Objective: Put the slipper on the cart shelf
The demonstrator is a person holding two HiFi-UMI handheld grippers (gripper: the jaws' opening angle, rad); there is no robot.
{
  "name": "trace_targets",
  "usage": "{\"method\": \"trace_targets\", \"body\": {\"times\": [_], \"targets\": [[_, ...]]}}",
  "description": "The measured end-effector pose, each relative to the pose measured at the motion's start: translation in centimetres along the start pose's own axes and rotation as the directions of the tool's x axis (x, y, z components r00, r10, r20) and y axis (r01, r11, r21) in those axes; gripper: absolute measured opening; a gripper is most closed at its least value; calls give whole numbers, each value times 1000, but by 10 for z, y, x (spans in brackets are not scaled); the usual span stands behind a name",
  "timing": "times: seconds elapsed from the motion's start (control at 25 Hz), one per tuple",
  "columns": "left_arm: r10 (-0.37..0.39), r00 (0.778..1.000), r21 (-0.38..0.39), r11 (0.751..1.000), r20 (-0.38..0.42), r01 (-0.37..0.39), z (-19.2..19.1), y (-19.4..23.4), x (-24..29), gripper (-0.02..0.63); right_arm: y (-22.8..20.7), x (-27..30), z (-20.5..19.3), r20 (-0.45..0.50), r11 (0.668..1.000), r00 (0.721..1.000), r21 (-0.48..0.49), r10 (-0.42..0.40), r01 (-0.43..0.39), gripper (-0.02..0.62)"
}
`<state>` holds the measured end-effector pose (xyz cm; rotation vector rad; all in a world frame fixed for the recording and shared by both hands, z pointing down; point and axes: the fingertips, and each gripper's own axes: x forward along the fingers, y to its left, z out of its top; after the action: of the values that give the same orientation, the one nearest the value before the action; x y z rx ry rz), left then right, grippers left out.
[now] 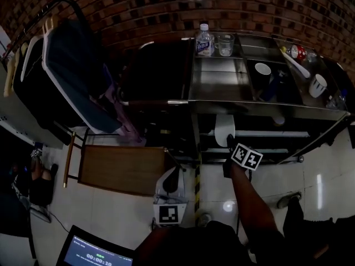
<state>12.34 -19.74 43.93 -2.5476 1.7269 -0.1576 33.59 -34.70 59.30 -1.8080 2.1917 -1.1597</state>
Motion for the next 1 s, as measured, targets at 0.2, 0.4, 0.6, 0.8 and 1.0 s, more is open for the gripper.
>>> {"method": "trace_targets", "body": {"times": [0.2,0.4,0.6,0.8,1.0], "targets": [[14,1000,6,1000,14,-14,3,3,-4,15,-10,34,-5,-3,951,998,304,65,-61,32],[26,1000,4,1000,-1,-26,0,8,-9,15,-23,61,-7,-14,890,996,451,87,-72,35],[41,999,10,999,-17,-41,-1,17,-10,15,-30,79,0,6,859,996,505,92,-82,38],[47,999,31,998,-16,-47,3,23,-11,15,-34,84,2,26,875,998,480,56,-61,83],[61,998,27,998,-24,-60,-2,28,-11,15,-29,79,12,36,895,996,438,79,-87,190]]}}
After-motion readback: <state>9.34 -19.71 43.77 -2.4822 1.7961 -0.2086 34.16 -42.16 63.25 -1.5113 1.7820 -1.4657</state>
